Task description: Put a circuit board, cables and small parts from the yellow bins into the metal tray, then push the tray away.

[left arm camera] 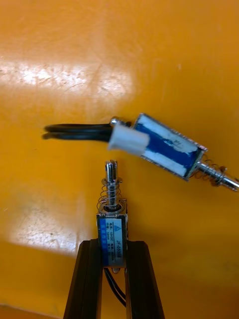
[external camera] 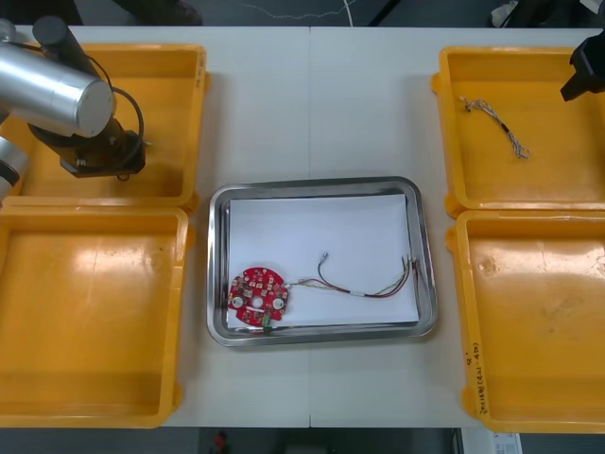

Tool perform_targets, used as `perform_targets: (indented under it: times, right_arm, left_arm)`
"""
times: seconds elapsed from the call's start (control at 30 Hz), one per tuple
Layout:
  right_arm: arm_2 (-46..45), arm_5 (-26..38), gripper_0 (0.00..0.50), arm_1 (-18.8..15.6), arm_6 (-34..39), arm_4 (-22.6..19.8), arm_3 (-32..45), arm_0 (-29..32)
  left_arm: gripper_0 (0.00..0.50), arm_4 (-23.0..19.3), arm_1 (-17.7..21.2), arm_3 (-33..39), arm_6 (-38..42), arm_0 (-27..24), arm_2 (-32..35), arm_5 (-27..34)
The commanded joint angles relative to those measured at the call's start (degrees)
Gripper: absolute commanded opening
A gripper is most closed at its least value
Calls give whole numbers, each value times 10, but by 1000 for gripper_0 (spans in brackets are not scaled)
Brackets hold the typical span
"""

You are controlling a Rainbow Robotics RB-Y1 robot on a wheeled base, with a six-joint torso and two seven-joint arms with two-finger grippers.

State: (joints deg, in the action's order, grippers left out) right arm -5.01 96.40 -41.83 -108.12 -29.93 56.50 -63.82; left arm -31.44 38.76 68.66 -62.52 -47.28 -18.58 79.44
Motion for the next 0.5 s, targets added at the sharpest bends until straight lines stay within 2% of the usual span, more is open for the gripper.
perform_targets:
  times: [0.03, 0.27, 0.5]
  right_arm:
    - [-13, -39, 500, 10, -28, 13, -50, -66]
    - [-13, -89, 500, 18, -39, 30, -135, -108]
    - [-14, -161, 500, 37, -51, 43, -203, -117]
  left_arm:
    - [0, -3, 7, 36, -56, 4, 49, 33]
    - [0, -5, 13, 75, -61, -3, 84, 98]
    - [0, -5, 16, 124, -61, -7, 112, 170]
